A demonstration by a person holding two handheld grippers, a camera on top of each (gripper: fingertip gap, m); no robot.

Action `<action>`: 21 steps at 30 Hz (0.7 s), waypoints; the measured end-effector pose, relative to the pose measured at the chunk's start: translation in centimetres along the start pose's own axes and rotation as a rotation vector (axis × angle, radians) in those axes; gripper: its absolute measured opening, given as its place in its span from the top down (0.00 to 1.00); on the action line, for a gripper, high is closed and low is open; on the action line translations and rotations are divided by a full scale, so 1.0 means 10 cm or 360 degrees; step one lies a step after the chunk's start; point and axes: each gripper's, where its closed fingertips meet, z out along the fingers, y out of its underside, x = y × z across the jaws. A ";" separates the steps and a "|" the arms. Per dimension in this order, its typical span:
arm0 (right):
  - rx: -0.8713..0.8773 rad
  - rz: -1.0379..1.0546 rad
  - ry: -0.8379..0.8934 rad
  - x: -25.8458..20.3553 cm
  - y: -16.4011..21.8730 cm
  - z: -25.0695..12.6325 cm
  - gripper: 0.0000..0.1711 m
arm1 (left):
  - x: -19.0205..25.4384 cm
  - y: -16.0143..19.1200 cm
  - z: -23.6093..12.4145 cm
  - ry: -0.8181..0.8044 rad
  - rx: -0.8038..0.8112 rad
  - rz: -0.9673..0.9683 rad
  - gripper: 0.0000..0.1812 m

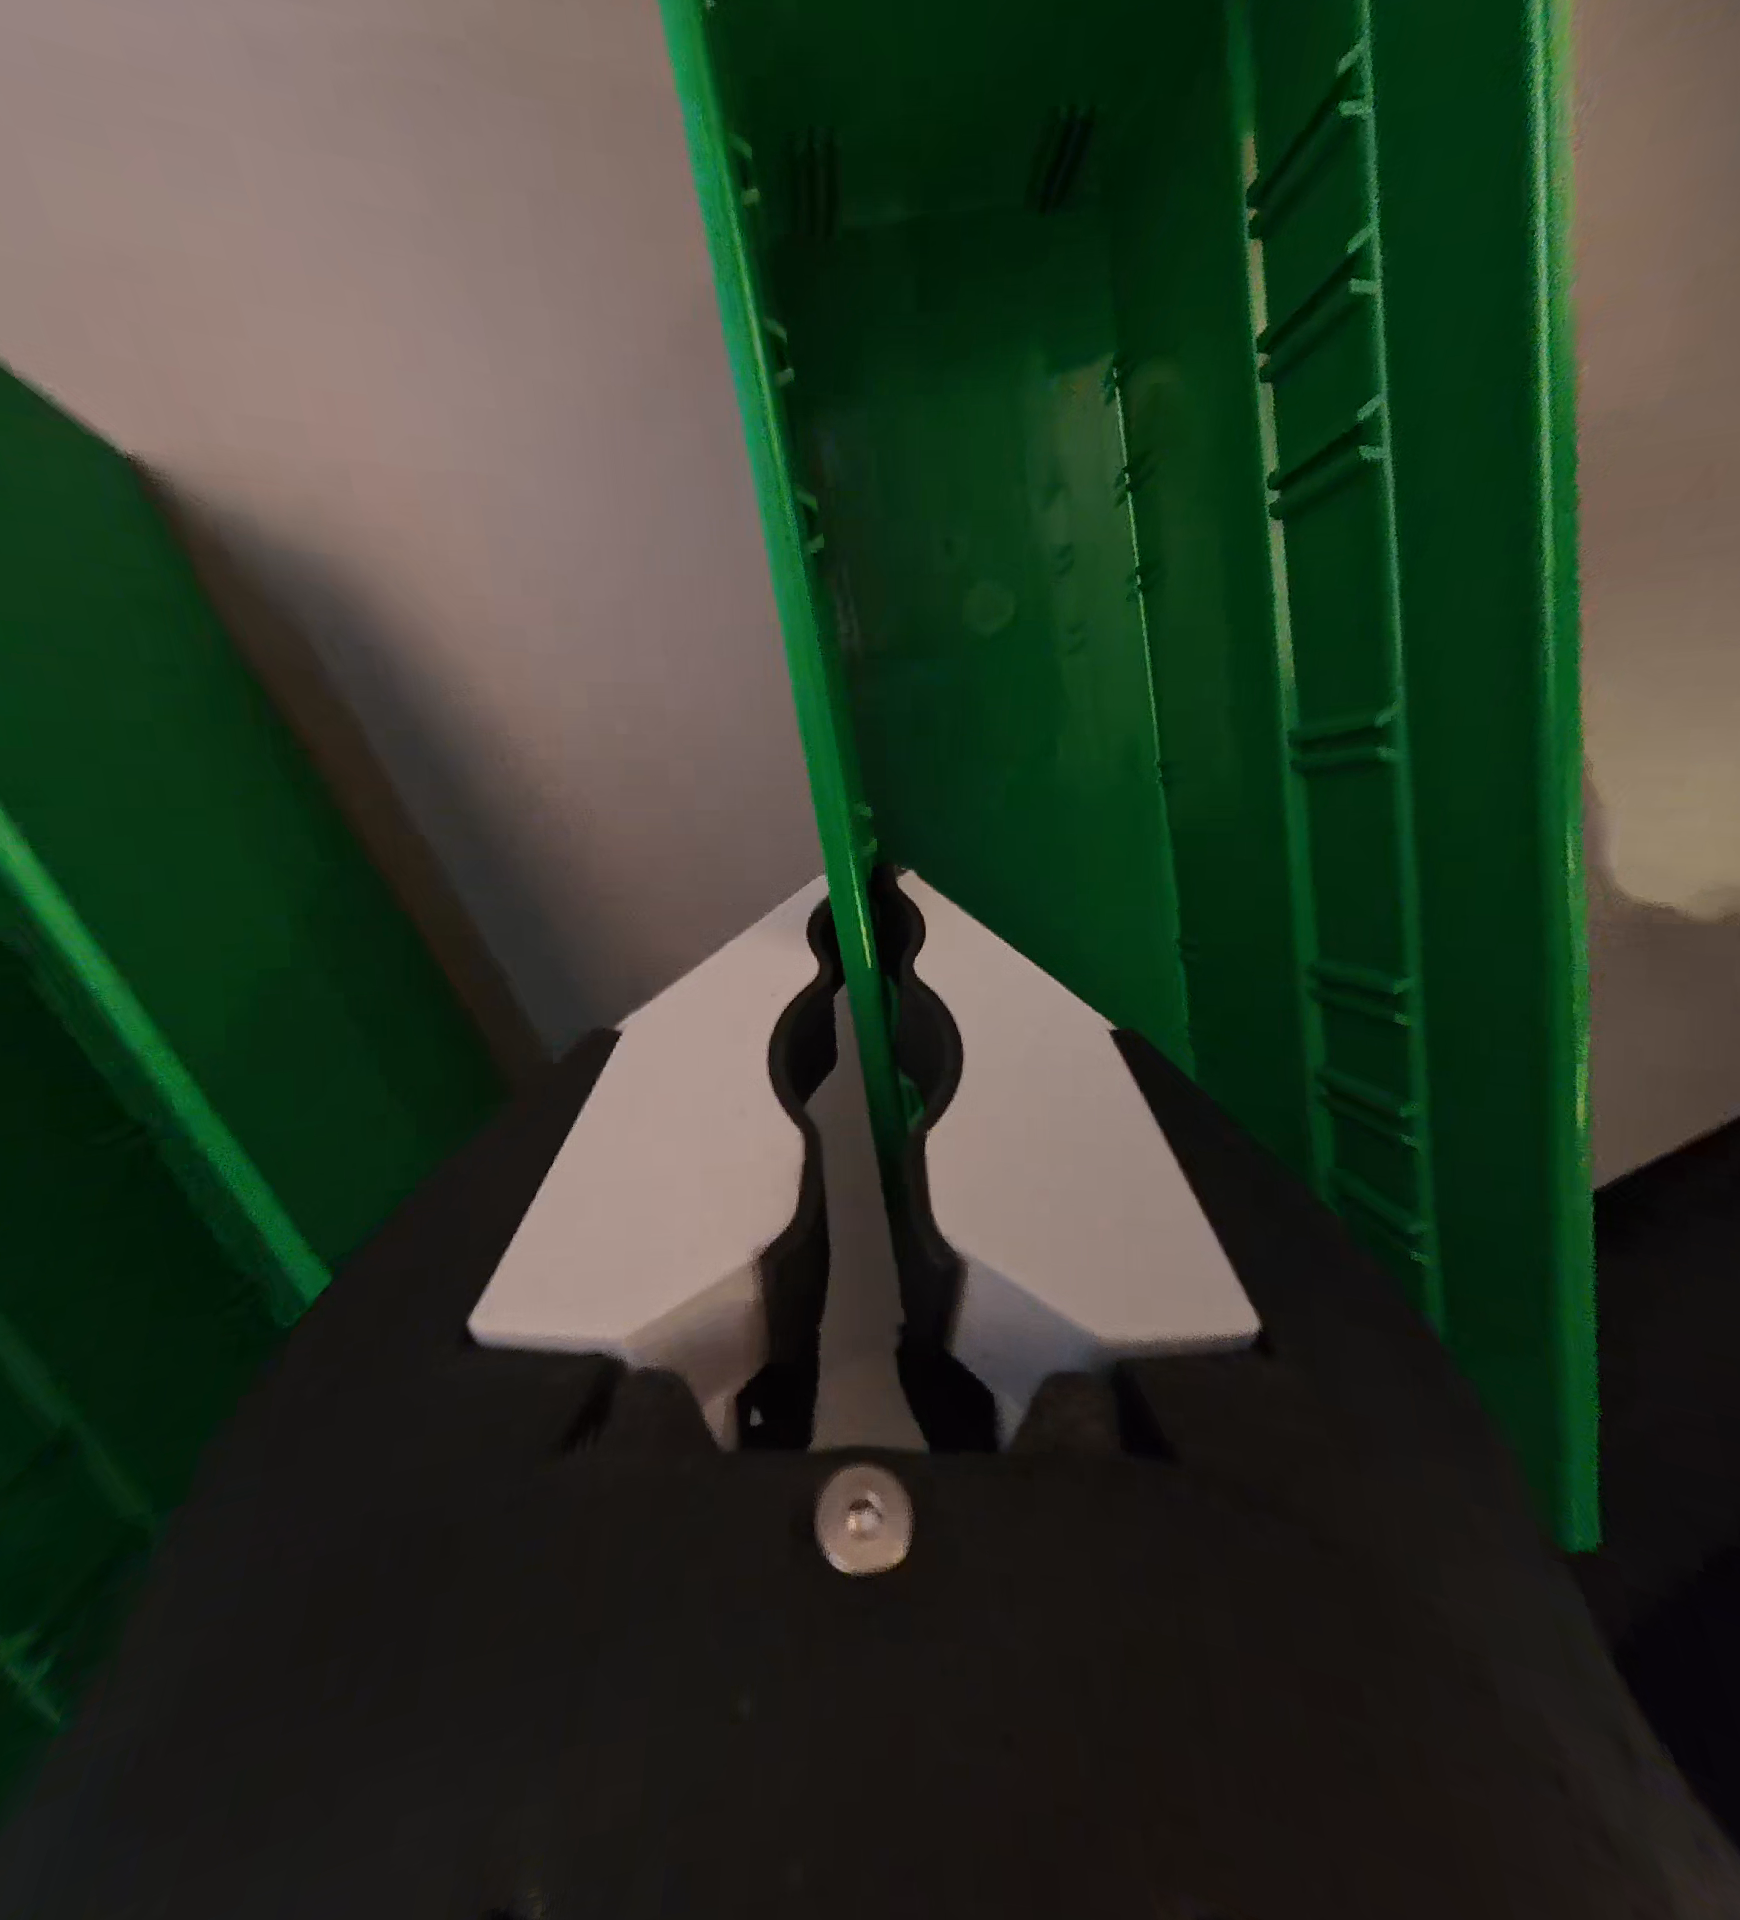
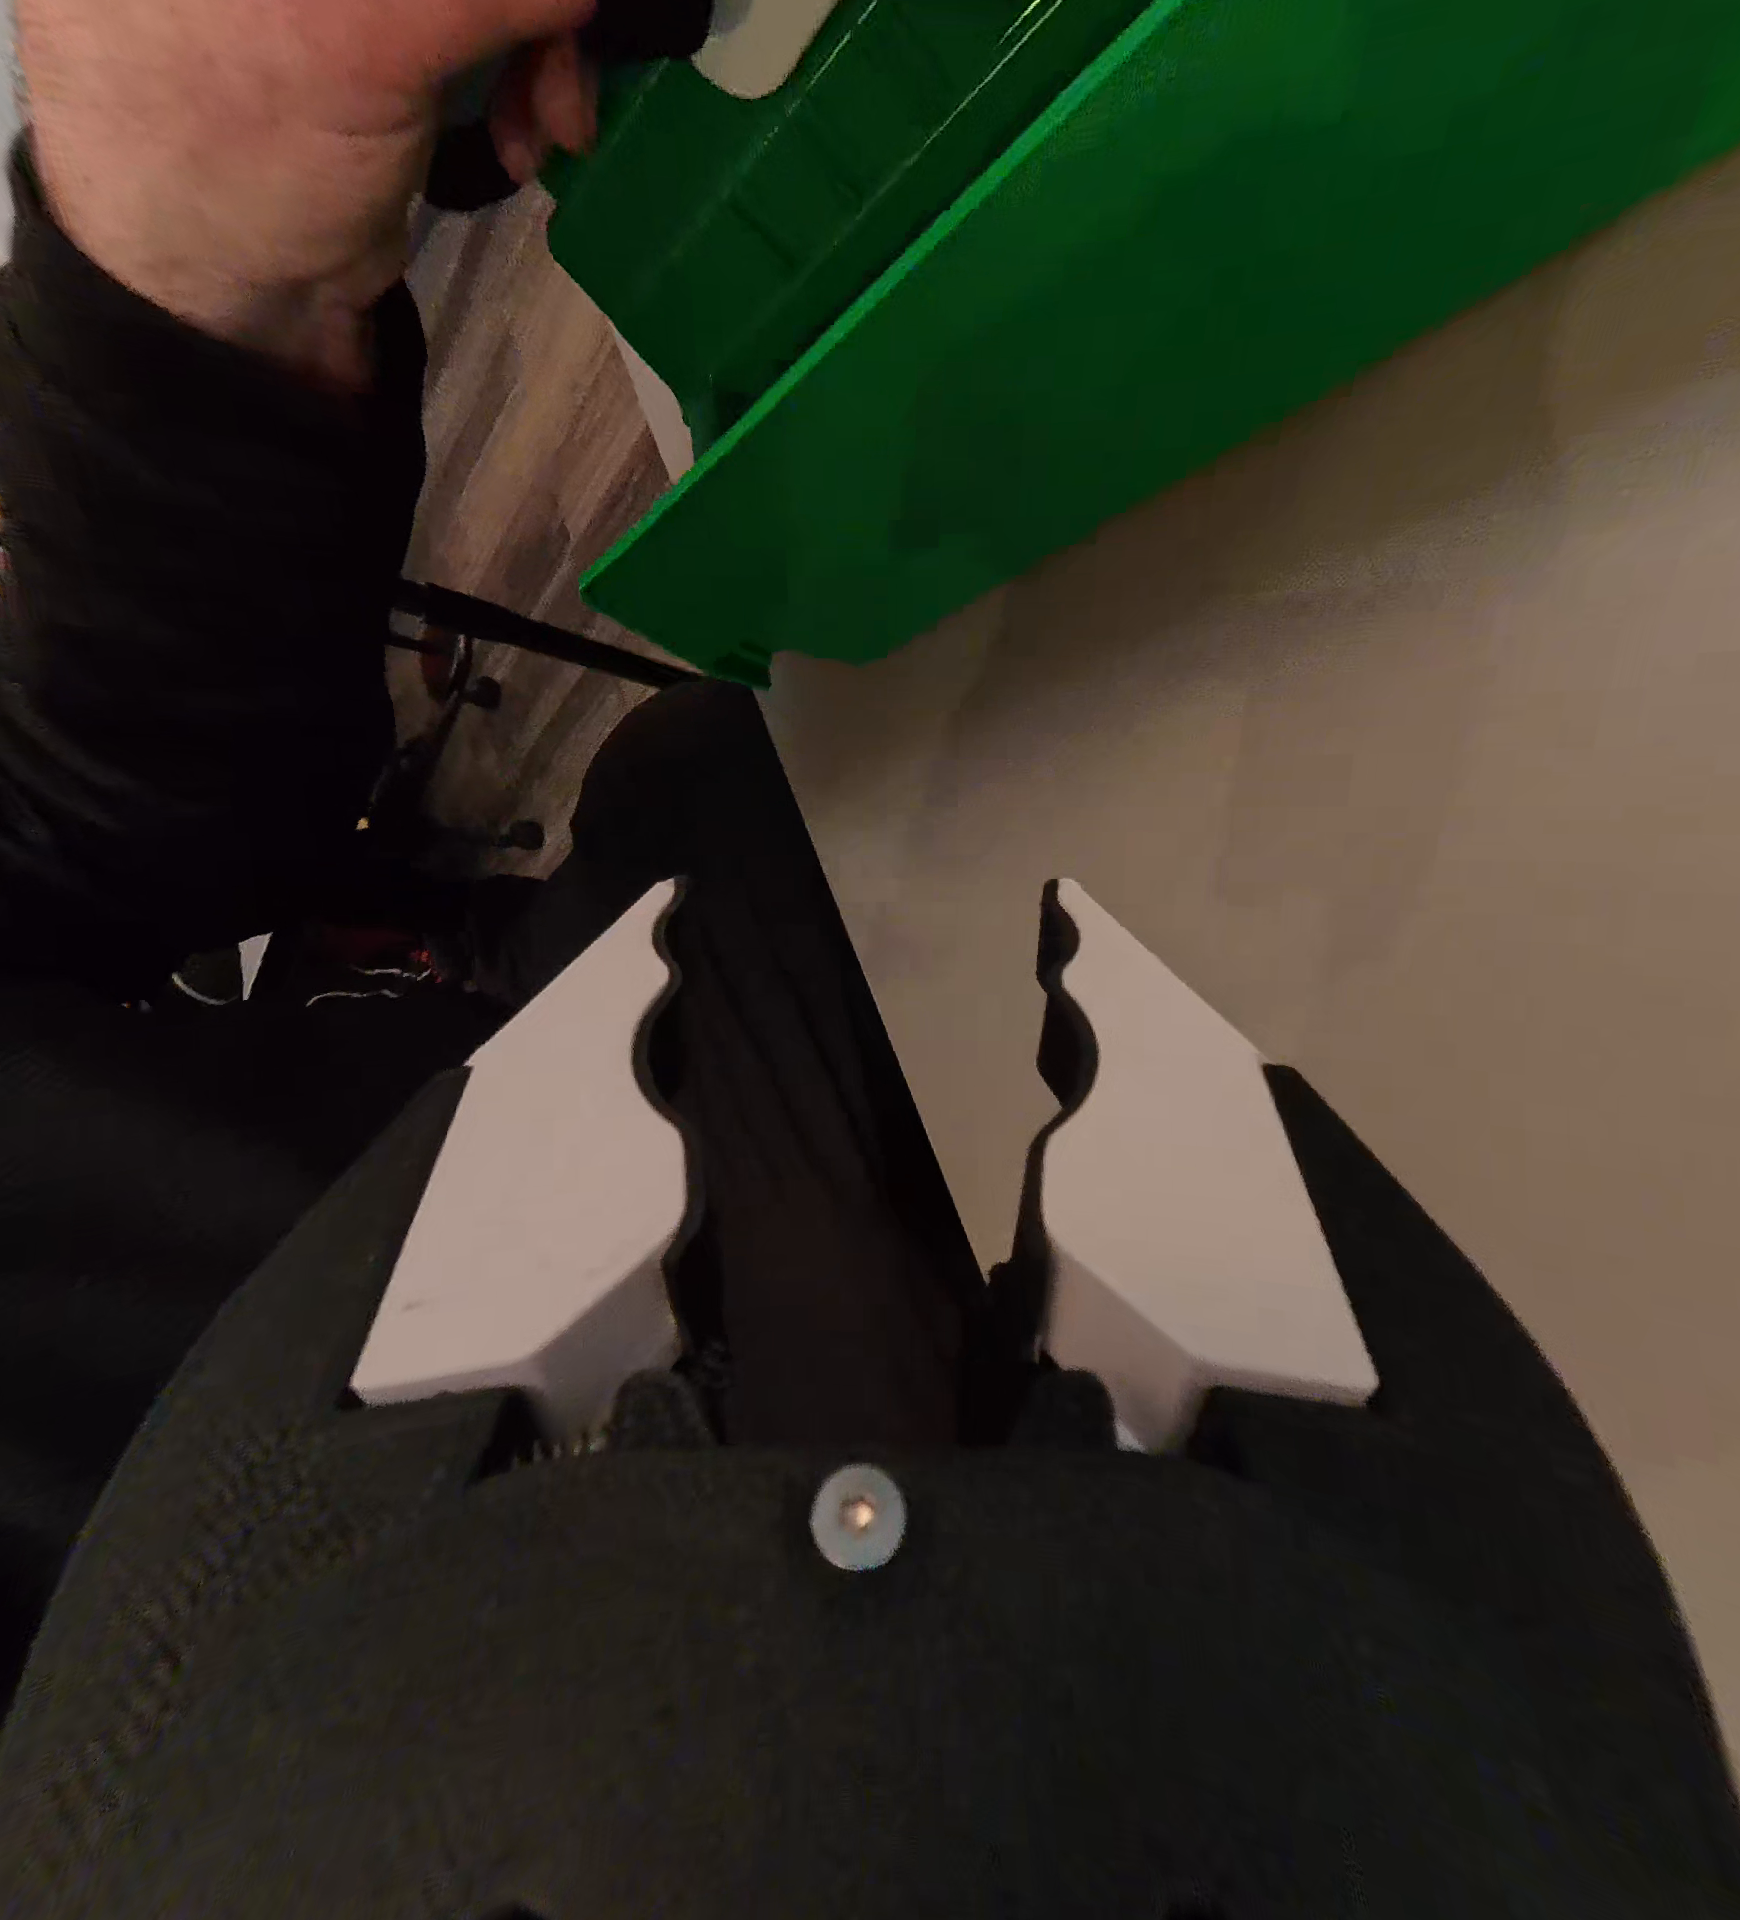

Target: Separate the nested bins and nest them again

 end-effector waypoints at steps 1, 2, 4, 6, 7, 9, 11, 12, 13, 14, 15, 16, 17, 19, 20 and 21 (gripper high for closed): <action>0.0022 -0.0004 0.0017 0.01 -0.02 -0.06 0.62 | -0.07 0.01 -0.01 -0.0032 0.0008 -0.0028 0.99; 0.0046 -0.0012 0.0041 0.02 -0.04 -0.14 0.63 | -0.13 0.02 -0.03 -0.0054 0.0013 -0.0051 0.99; 0.0102 -0.0036 0.0128 0.07 -0.09 -0.33 0.62 | -0.19 0.04 -0.06 -0.0051 0.0022 -0.0099 0.99; 0.0166 -0.0052 0.0232 0.14 -0.14 -0.57 0.62 | -0.22 0.05 -0.07 -0.0055 0.0031 -0.0131 0.99; 0.0194 -0.0062 0.0308 0.19 -0.16 -0.71 0.61 | -0.23 0.05 -0.06 -0.0065 0.0028 -0.0140 0.99; 0.0243 -0.0073 0.0470 0.31 -0.18 -1.00 0.59 | -0.22 0.05 -0.07 -0.0044 0.0032 -0.0160 0.99; 0.0293 -0.0047 0.0571 0.40 -0.17 -1.28 0.60 | -0.21 0.05 -0.06 -0.0023 0.0032 -0.0191 0.99; 0.0315 -0.0028 0.0618 0.45 -0.16 -1.41 0.60 | -0.21 0.05 -0.06 -0.0011 0.0040 -0.0218 0.99; 0.0336 -0.0007 0.0673 0.51 -0.13 -1.54 0.60 | -0.21 0.05 -0.07 -0.0007 0.0048 -0.0244 0.98; 0.0356 0.0016 0.0743 0.59 -0.10 -1.68 0.60 | -0.21 0.04 -0.07 0.0006 0.0061 -0.0285 0.98; 0.0374 0.0035 0.0839 0.68 -0.06 -1.84 0.60 | -0.20 0.02 -0.07 0.0024 0.0072 -0.0310 0.98; 0.0387 0.0050 0.0955 0.78 -0.01 -2.01 0.60 | -0.18 0.02 -0.07 0.0049 0.0074 -0.0336 0.98; 0.0400 0.0064 0.1068 0.87 0.04 -2.20 0.60 | -0.15 0.01 -0.06 0.0077 0.0075 -0.0374 0.98; 0.0419 0.0110 0.1244 1.04 0.13 -2.53 0.57 | -0.10 0.00 -0.03 0.0125 0.0079 -0.0415 0.98; 0.0425 0.0133 0.1303 1.11 0.18 -2.67 0.55 | -0.08 0.00 -0.02 0.0134 0.0077 -0.0415 0.98; 0.0416 0.0166 0.1343 1.19 0.24 -2.77 0.50 | -0.05 -0.01 -0.01 0.0153 0.0078 -0.0448 0.98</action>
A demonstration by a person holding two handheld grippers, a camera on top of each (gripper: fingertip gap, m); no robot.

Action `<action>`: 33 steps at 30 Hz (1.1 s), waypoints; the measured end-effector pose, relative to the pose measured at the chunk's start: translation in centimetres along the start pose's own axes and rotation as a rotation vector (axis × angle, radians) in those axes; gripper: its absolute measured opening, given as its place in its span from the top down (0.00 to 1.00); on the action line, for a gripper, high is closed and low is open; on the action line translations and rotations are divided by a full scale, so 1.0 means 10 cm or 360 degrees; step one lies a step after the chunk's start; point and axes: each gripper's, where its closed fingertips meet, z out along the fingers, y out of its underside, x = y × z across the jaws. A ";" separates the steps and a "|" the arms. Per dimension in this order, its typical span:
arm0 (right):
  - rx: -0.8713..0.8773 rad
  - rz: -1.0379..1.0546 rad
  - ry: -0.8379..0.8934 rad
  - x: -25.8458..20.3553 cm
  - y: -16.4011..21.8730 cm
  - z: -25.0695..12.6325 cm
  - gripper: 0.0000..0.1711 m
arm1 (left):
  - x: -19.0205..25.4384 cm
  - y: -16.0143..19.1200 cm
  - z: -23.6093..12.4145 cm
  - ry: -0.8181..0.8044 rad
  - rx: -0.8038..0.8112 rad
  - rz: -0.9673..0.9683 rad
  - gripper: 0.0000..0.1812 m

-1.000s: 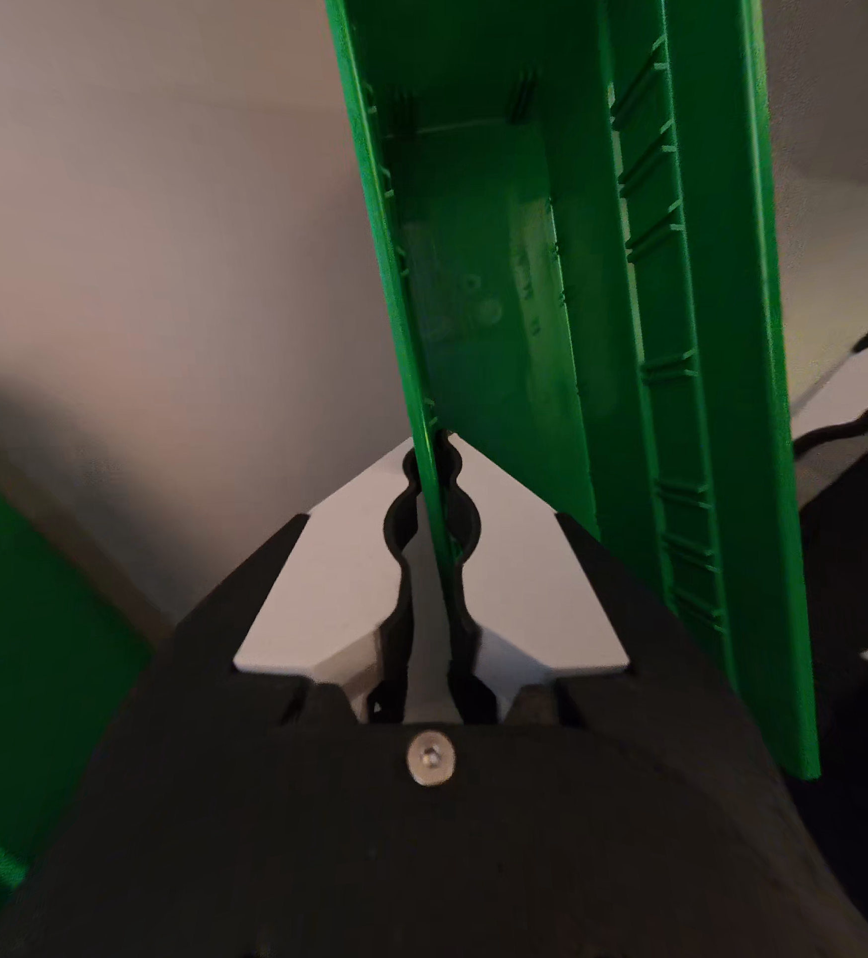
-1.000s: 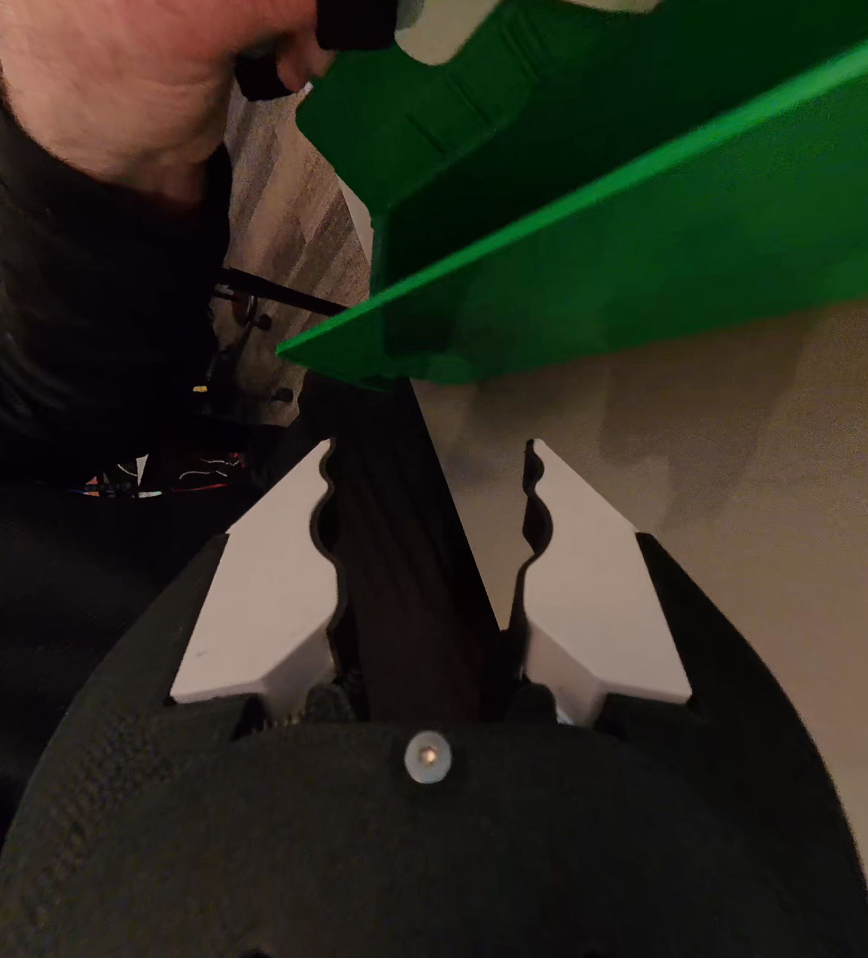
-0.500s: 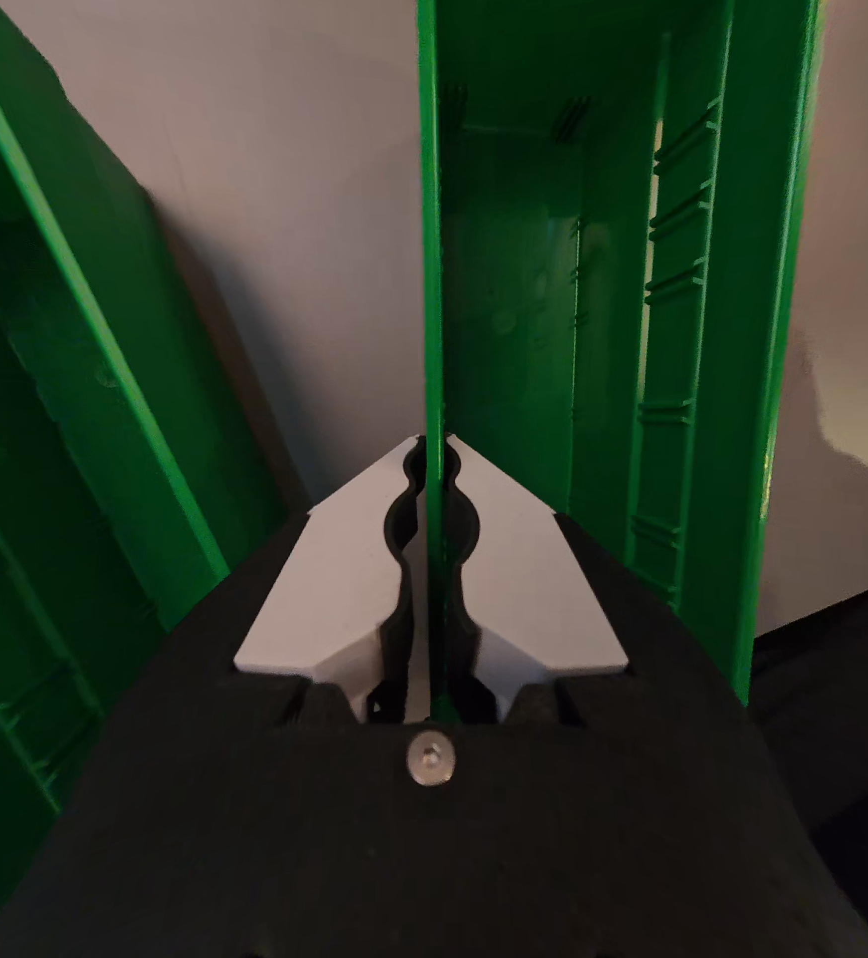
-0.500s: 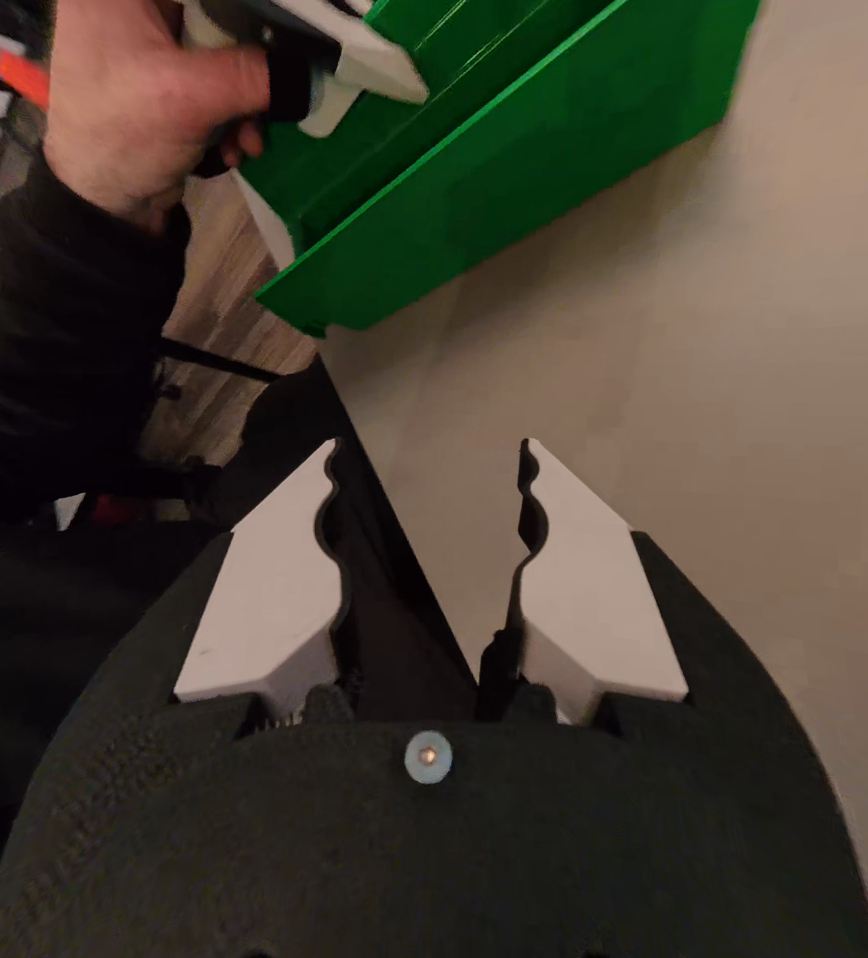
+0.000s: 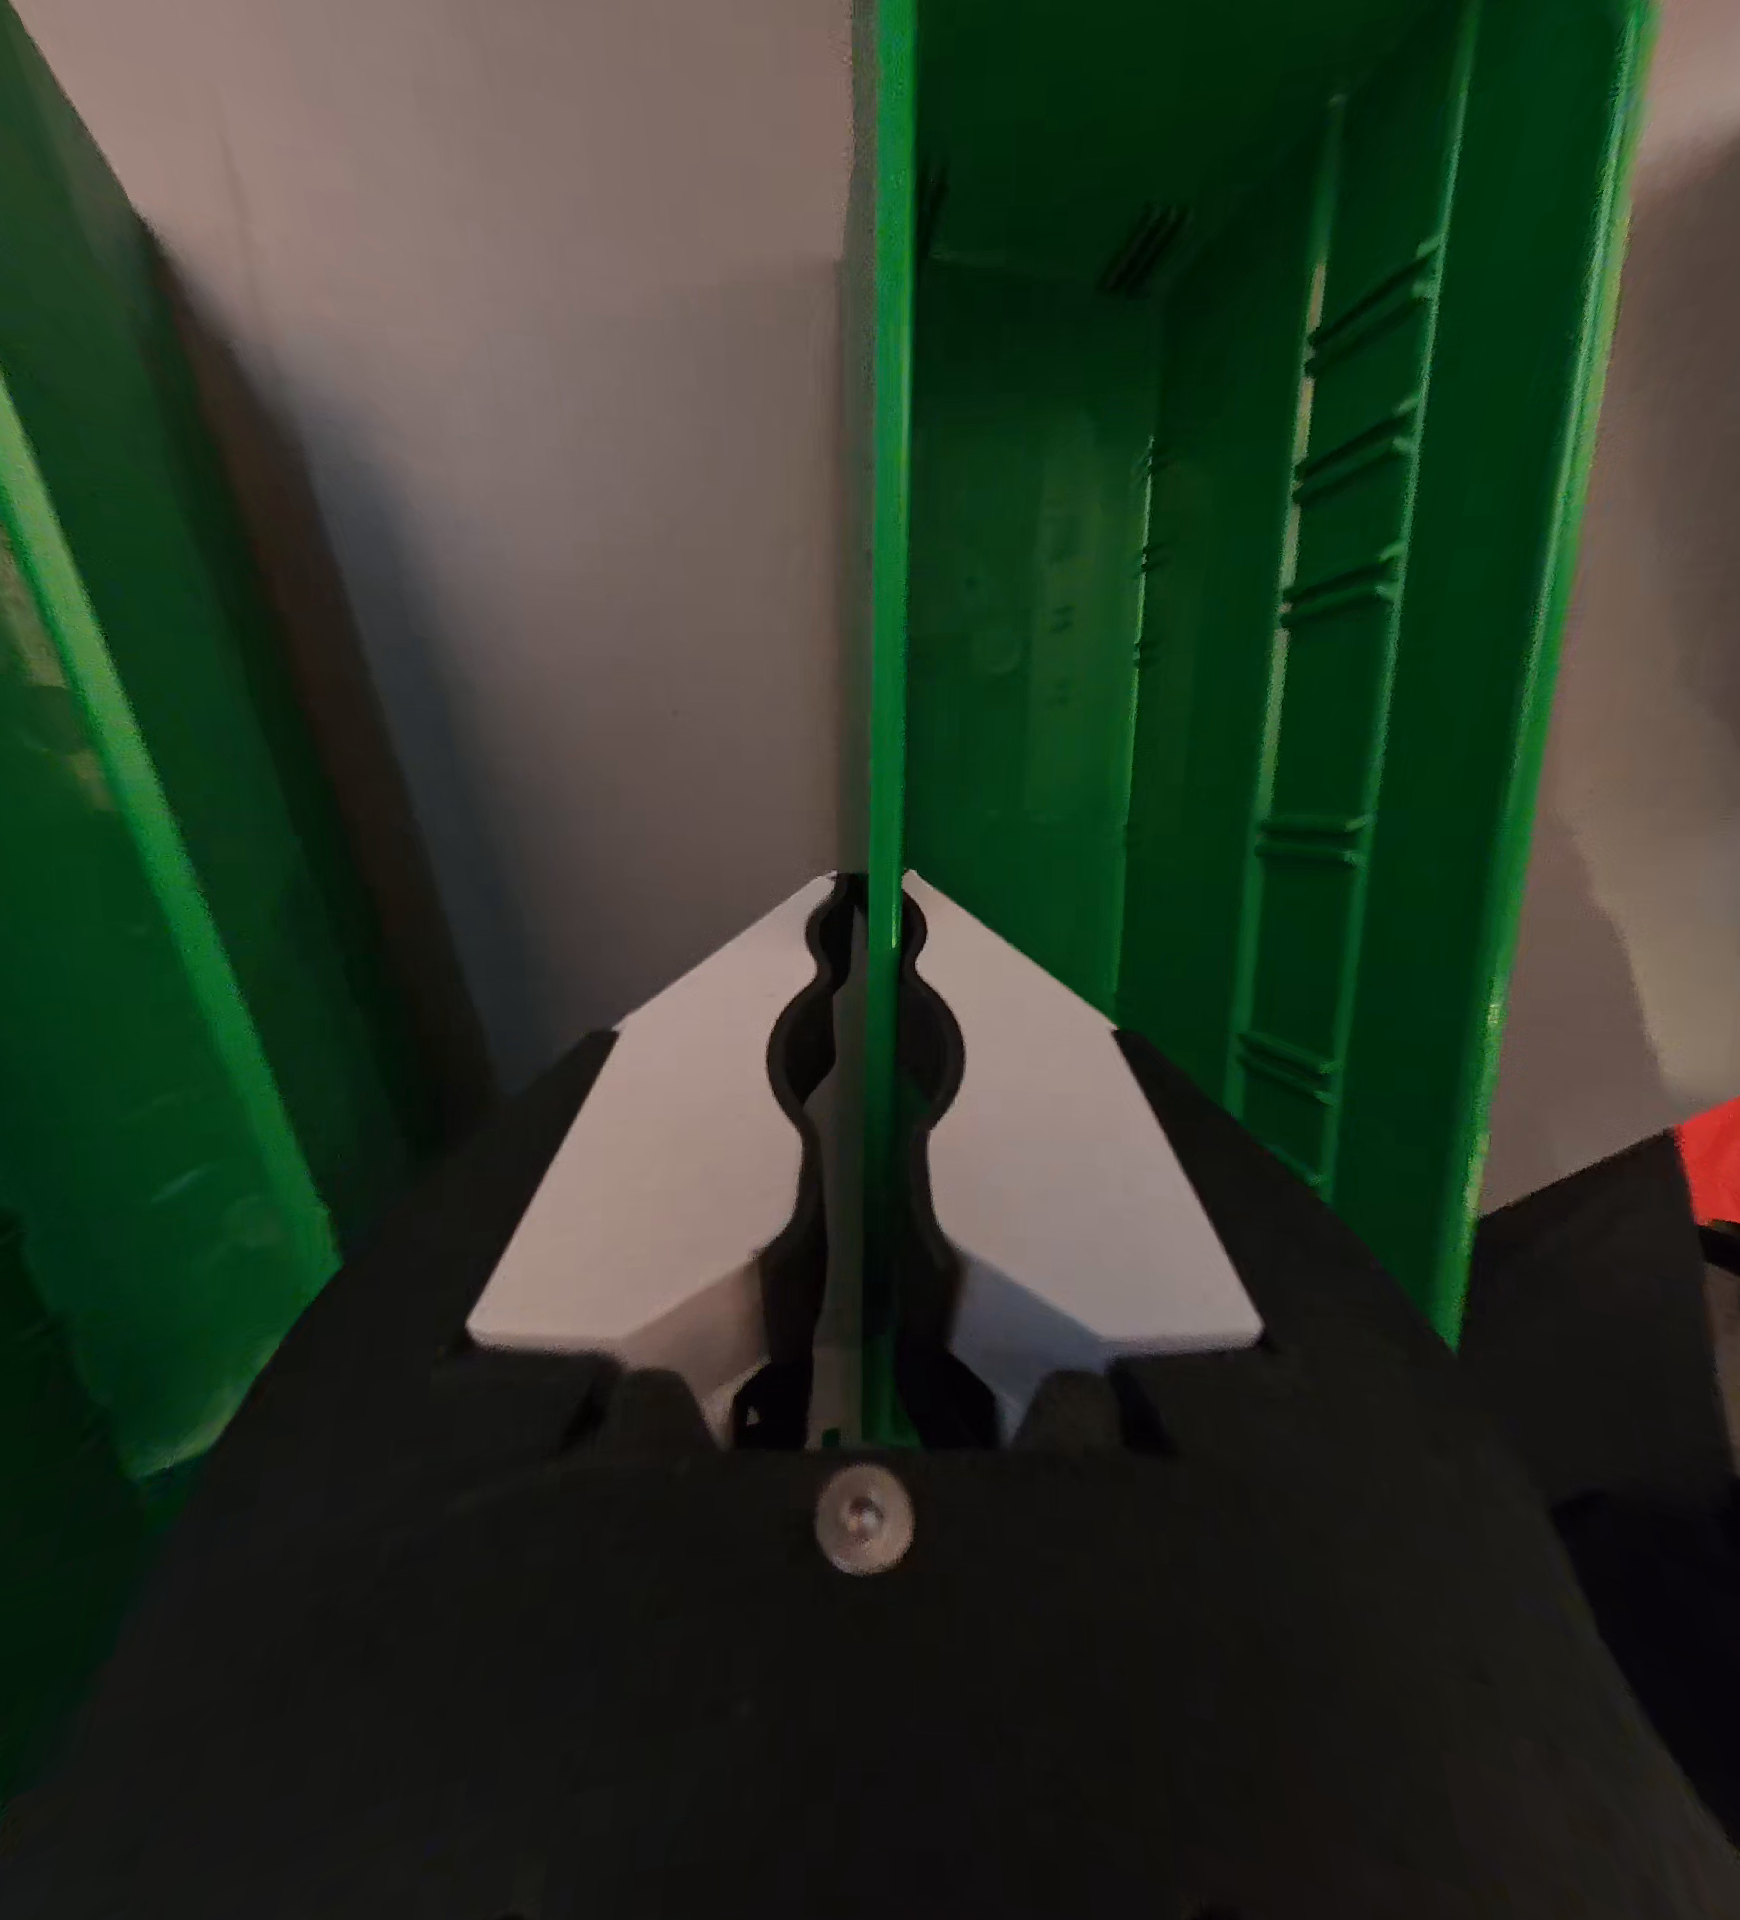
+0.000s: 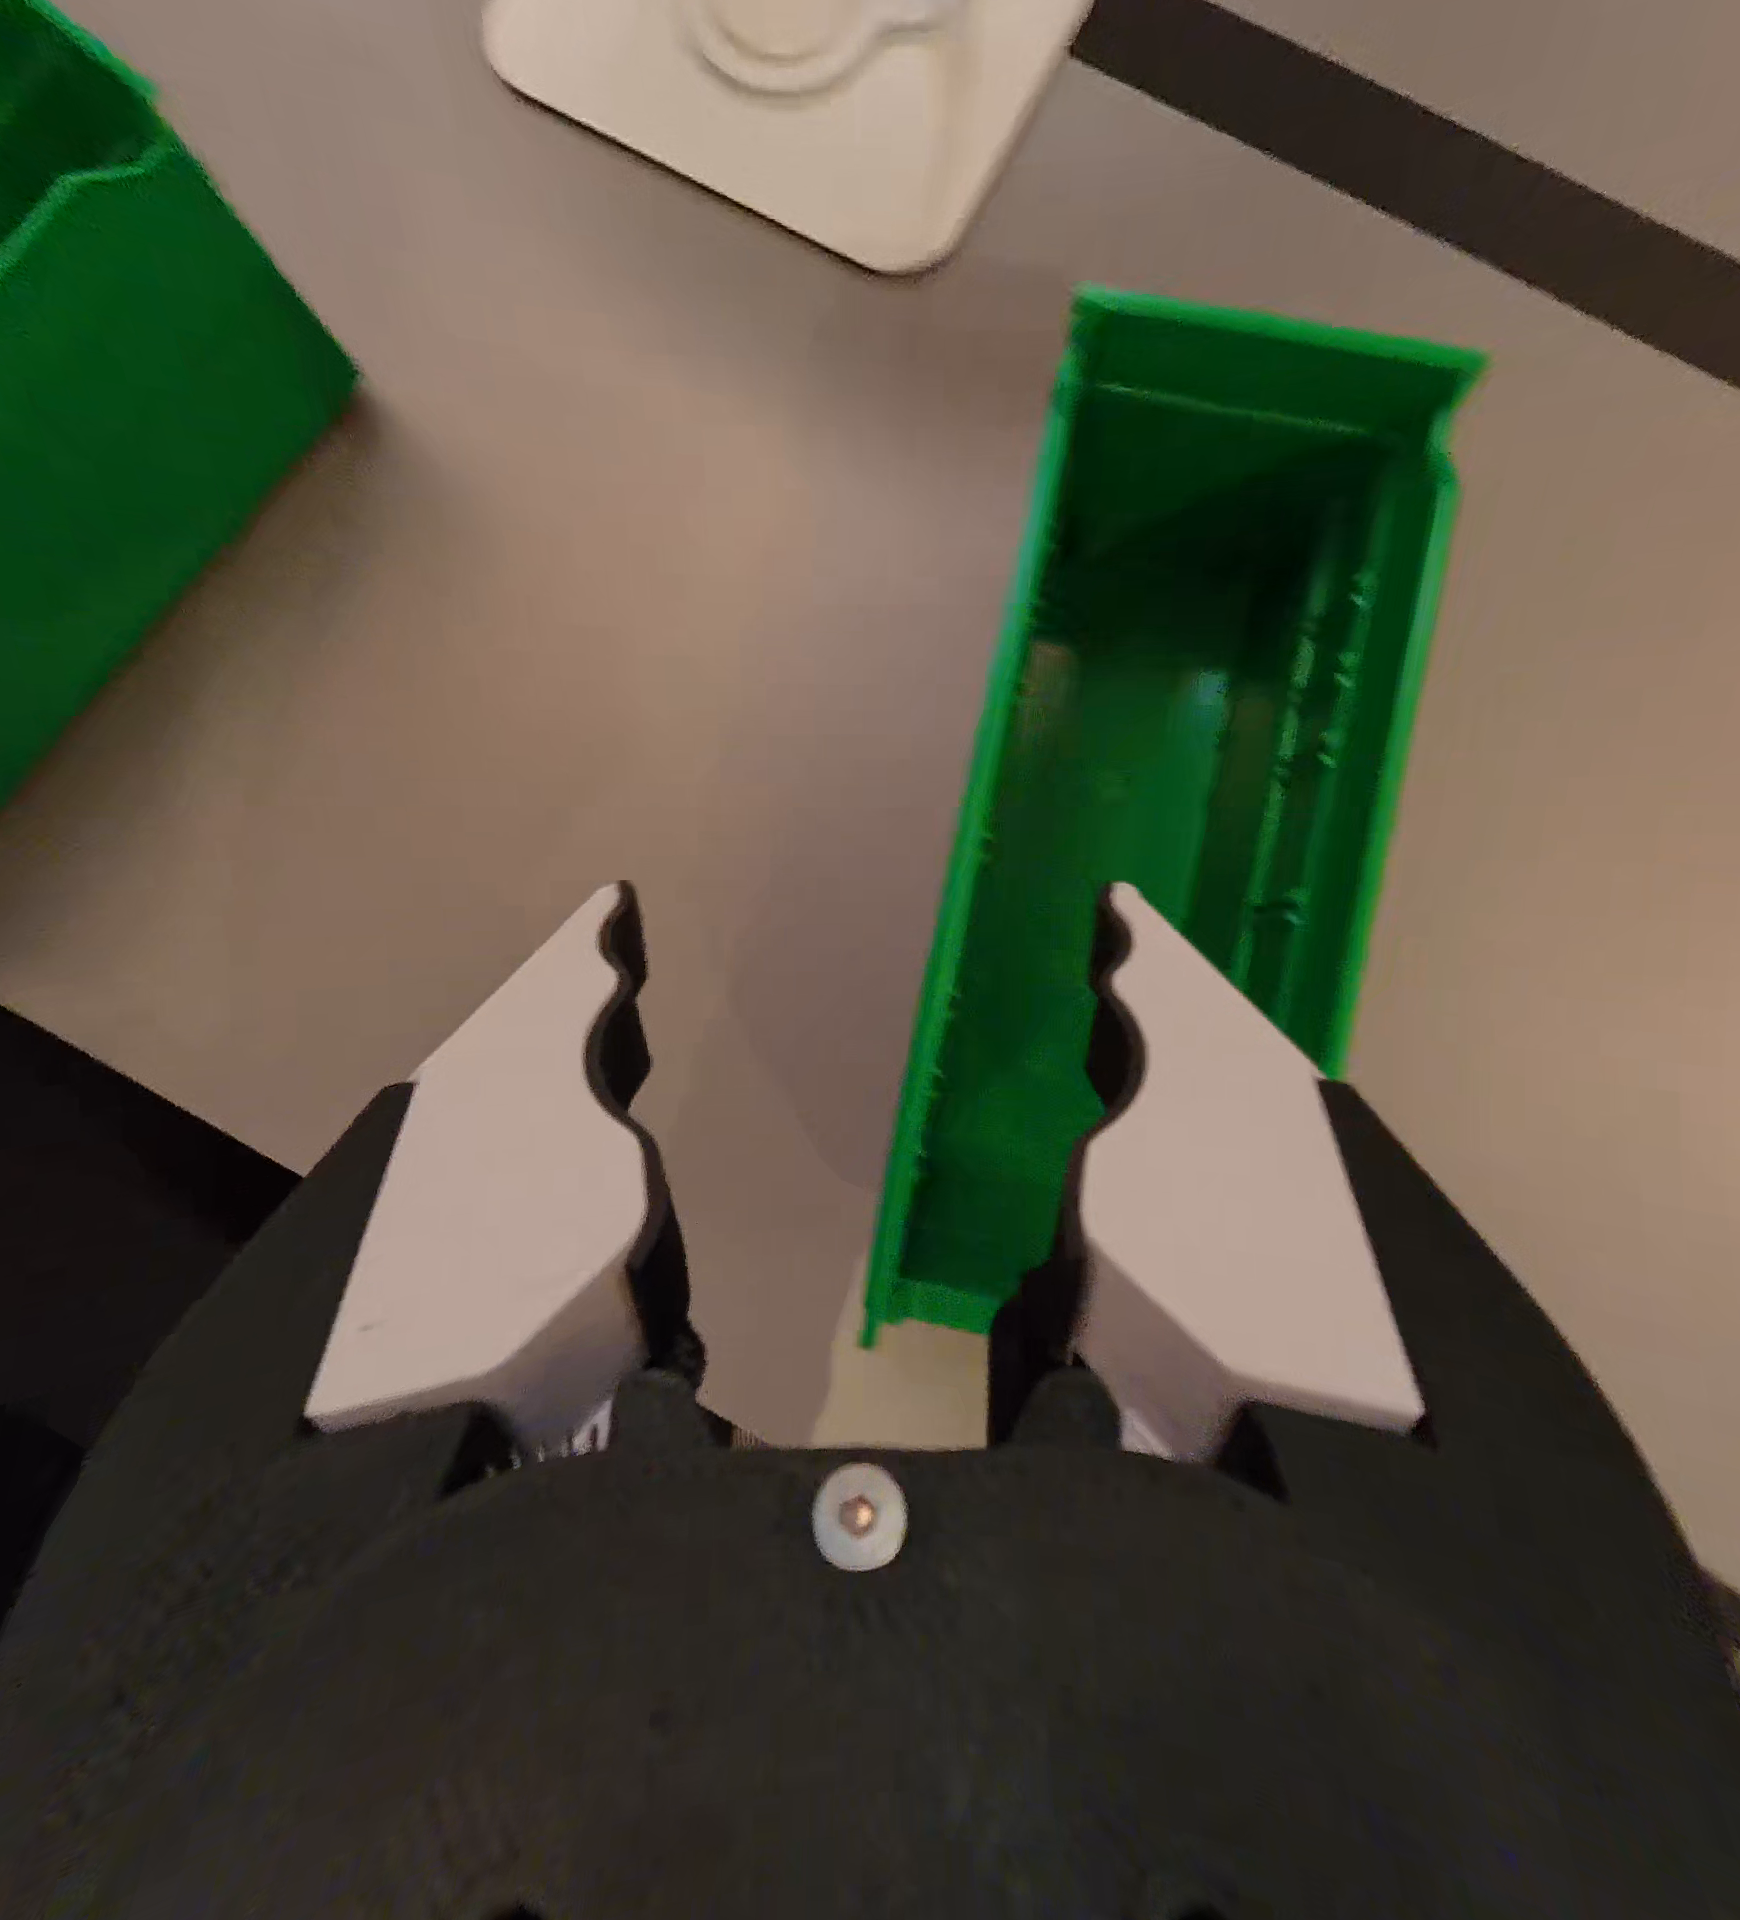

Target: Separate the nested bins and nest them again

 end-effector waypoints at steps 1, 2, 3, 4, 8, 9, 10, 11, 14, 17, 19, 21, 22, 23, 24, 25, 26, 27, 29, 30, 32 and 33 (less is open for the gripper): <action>-0.0047 0.0025 0.0034 0.12 0.06 0.00 0.45 | 0.05 0.00 0.01 0.0044 -0.0004 -0.0032 0.97; -0.0106 0.0041 0.0070 0.23 0.12 0.02 0.40 | 0.07 0.00 0.02 0.0050 -0.0008 -0.0031 0.97; -0.0156 0.0043 0.0103 0.33 0.18 0.04 0.38 | 0.09 0.01 0.03 0.0043 -0.0021 -0.0010 0.97; -0.0192 0.0045 0.0118 0.39 0.23 0.07 0.37 | 0.13 0.00 0.04 0.0064 -0.0014 -0.0013 0.96; -0.0357 0.0059 0.0179 0.60 0.41 0.20 0.26 | 0.24 -0.06 0.01 0.0139 0.0043 0.0003 0.94; -0.0394 0.0062 0.0180 0.63 0.45 0.25 0.25 | 0.26 -0.08 -0.01 0.0148 0.0056 0.0025 0.94; -0.0417 0.0060 0.0168 0.65 0.47 0.29 0.24 | 0.26 -0.10 -0.03 0.0146 0.0072 0.0063 0.94; -0.0444 0.0059 0.0159 0.66 0.50 0.34 0.24 | 0.27 -0.13 -0.05 0.0148 0.0092 0.0096 0.95; -0.0542 0.0056 0.0159 0.70 0.59 0.43 0.28 | 0.28 -0.04 -0.03 0.0153 -0.0009 0.0200 0.95; -0.0545 0.0057 0.0173 0.74 0.58 0.44 0.34 | 0.28 0.01 -0.03 0.0162 -0.0047 0.0170 0.95; -0.0549 0.0057 0.0169 0.74 0.58 0.44 0.34 | 0.23 0.00 -0.04 0.0112 -0.0043 0.0150 0.97; -0.0559 0.0052 0.0167 0.74 0.58 0.44 0.35 | 0.19 -0.01 -0.05 0.0088 -0.0028 0.0106 0.98; -0.0562 0.0050 0.0166 0.74 0.58 0.44 0.35 | 0.18 -0.01 -0.05 0.0096 -0.0020 0.0075 0.98; -0.0564 0.0049 0.0165 0.74 0.59 0.44 0.35 | 0.16 -0.01 -0.05 0.0100 -0.0009 0.0041 0.98; -0.0566 0.0050 0.0164 0.74 0.59 0.44 0.34 | 0.12 -0.02 -0.05 0.0090 0.0006 0.0009 0.98; -0.0568 0.0049 0.0164 0.74 0.59 0.44 0.34 | 0.09 -0.02 -0.05 0.0083 0.0016 -0.0014 0.99; -0.0572 0.0047 0.0165 0.74 0.59 0.44 0.34 | 0.08 -0.02 -0.05 0.0087 0.0024 -0.0029 0.99; -0.0577 0.0045 0.0166 0.74 0.59 0.44 0.34 | 0.07 -0.03 -0.06 0.0078 0.0034 -0.0037 0.99; -0.0584 0.0045 0.0167 0.74 0.59 0.44 0.35 | 0.02 -0.05 -0.07 0.0034 0.0055 -0.0047 0.98; -0.0587 0.0045 0.0168 0.74 0.59 0.44 0.35 | 0.00 -0.06 -0.09 0.0014 0.0065 -0.0044 0.98; -0.0586 0.0044 0.0169 0.74 0.59 0.44 0.35 | -0.05 -0.08 -0.10 -0.0018 0.0093 -0.0052 0.98; -0.0585 0.0045 0.0169 0.74 0.59 0.44 0.35 | -0.07 -0.09 -0.11 -0.0020 0.0103 -0.0061 0.98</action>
